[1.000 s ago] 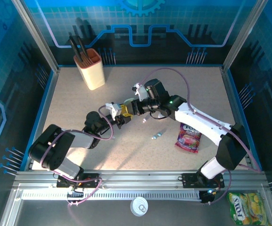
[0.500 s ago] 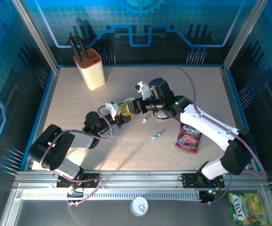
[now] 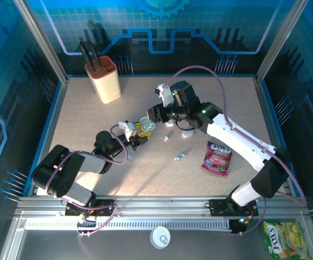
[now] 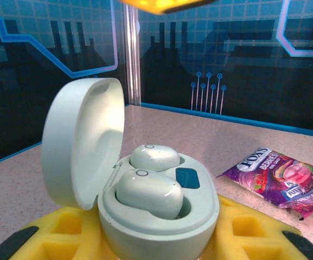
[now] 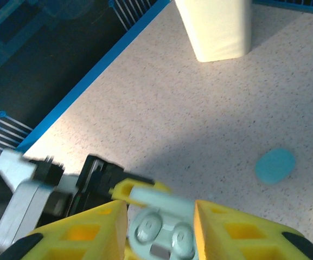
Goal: Insert the wireless bluetooth earbuds into the charging case
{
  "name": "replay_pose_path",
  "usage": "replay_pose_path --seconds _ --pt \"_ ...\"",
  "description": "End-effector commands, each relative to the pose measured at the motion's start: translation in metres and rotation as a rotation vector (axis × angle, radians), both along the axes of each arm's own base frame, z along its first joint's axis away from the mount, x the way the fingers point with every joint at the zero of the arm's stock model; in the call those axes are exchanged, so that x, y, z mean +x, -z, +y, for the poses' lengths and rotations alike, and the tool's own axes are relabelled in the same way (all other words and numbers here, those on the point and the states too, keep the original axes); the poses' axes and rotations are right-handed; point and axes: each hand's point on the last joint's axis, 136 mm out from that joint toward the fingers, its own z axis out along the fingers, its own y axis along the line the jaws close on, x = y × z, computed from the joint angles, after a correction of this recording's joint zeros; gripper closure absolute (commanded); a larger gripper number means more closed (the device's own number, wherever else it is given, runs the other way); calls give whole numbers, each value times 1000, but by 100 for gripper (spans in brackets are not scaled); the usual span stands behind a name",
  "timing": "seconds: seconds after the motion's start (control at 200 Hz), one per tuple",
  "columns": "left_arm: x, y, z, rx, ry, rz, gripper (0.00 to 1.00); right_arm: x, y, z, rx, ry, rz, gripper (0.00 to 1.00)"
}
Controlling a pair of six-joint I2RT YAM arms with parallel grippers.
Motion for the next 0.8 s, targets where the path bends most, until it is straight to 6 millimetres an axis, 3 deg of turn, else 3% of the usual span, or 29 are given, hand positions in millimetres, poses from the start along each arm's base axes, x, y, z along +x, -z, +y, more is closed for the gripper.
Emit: replay_pose_path --seconds 0.0,0.145,0.345,0.595,0.795 --pt "-11 -9 1 7 33 -69 78 15 12 2 -87 32 12 62" --pt "-11 -8 3 9 28 -70 78 31 19 14 -148 59 -19 50" --pt "-10 -12 7 0 19 -73 78 34 33 17 -208 45 -57 41" --pt "-9 -21 13 -20 3 -82 78 17 54 8 -310 7 -43 36" --pt "-7 -26 14 -35 1 -75 78 -2 45 -5 -309 10 -59 29"
